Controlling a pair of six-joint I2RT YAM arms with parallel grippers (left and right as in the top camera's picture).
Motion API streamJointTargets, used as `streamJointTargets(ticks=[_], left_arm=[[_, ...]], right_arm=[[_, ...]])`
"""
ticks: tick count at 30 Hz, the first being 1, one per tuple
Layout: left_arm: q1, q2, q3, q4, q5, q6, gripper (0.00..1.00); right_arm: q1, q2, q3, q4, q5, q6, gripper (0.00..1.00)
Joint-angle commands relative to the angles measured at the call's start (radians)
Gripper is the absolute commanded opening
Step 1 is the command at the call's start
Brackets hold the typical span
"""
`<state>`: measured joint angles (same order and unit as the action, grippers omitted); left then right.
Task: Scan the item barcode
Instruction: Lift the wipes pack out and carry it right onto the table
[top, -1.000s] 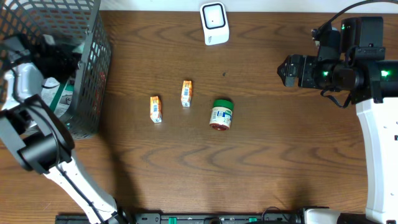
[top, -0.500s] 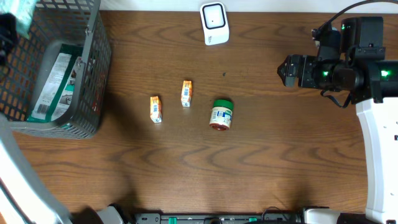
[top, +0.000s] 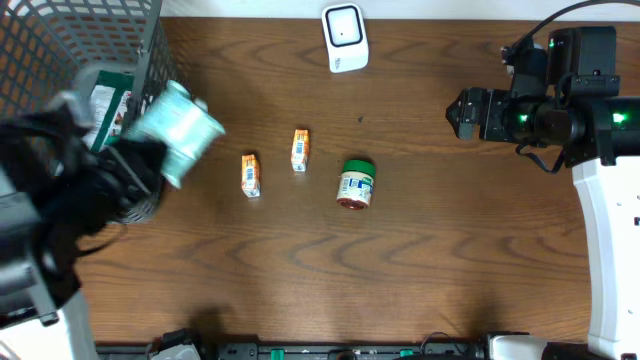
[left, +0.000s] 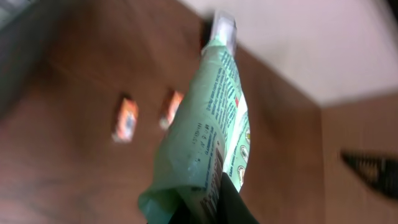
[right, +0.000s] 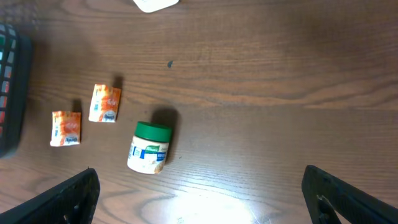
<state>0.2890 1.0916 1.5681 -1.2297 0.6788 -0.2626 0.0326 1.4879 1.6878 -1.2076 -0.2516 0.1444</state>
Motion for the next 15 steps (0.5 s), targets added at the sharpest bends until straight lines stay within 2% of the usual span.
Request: streamJointTargets(ticks=[1,3,9,15], left_arm=[[-0.087,-0.003,-0.083,-0.001,0.106,0.078,0.07],[-0.136,0.005,-0.143,0.001,0.146,0.087,0.07],[-0.241,0.032,-0.322,0.006,0.149,0.094,0.07],[-0.277,0.044,-0.453,0.056,0.152,0.094,0.07]], right_arm=[[0.001,0.005,0.018,-0.001,-0.008,-0.014,0.99],[0.001,0.005,0.018,-0.001,-0.008,-0.014,0.99],[0.001,0.005,0.018,-0.001,-0.008,-0.014,0.99],[0.001,0.005,0.018,-0.001,-0.008,-0.014,0.99]])
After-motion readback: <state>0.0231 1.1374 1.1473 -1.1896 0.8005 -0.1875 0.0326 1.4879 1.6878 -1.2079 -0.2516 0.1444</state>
